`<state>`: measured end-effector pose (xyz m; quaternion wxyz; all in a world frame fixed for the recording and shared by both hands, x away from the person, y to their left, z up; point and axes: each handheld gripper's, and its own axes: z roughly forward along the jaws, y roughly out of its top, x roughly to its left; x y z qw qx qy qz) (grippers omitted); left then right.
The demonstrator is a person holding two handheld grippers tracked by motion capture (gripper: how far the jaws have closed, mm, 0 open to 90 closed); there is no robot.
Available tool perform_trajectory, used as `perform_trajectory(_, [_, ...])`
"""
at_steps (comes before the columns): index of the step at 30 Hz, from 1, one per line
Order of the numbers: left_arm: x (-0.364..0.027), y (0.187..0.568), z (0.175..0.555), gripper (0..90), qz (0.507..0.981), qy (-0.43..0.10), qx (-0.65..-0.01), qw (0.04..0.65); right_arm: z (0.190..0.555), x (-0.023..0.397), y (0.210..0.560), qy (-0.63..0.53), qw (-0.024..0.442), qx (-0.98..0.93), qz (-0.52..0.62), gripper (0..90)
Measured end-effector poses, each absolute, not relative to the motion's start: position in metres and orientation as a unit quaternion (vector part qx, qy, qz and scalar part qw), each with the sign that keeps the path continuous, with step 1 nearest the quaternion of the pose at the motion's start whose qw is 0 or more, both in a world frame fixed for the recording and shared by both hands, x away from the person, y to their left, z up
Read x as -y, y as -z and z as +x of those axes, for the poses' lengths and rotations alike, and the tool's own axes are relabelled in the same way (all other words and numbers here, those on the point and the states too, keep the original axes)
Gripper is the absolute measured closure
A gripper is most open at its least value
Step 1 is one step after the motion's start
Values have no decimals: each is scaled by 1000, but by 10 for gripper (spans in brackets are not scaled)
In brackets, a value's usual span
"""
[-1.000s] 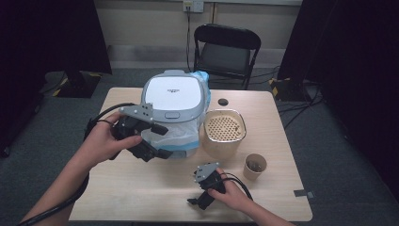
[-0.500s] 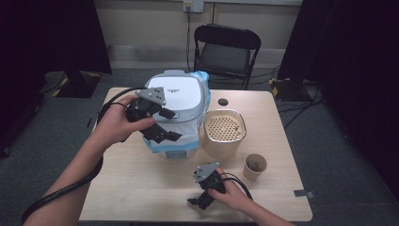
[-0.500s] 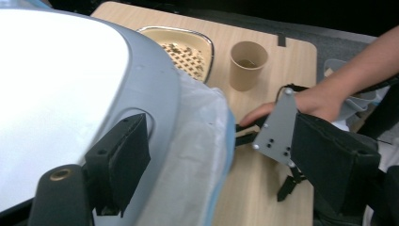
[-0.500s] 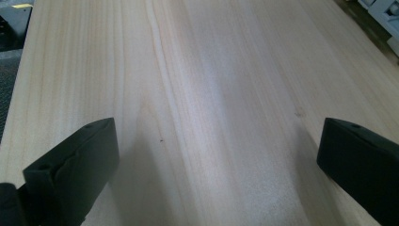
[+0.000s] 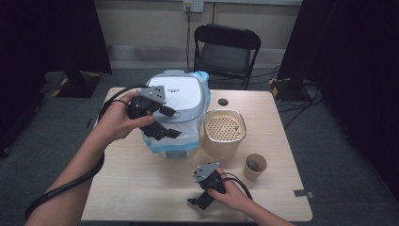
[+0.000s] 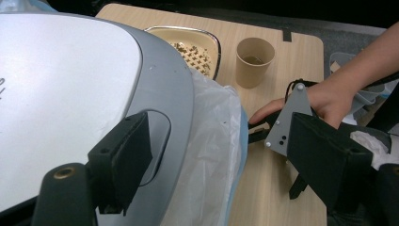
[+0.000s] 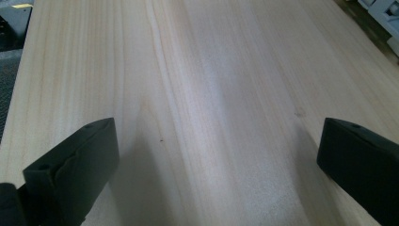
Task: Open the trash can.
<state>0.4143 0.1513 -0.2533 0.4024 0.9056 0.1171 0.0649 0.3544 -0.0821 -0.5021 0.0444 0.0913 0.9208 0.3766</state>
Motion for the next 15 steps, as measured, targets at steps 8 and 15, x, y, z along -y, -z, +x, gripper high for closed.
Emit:
perform_trajectory(8, [-152, 254, 412, 205, 903, -70, -113, 409, 354, 82, 502, -377, 44, -921, 91, 0])
perform_trajectory(15, [-148, 253, 400, 204, 903, -61, -105, 411, 354, 82, 502, -376, 44, -921, 92, 0])
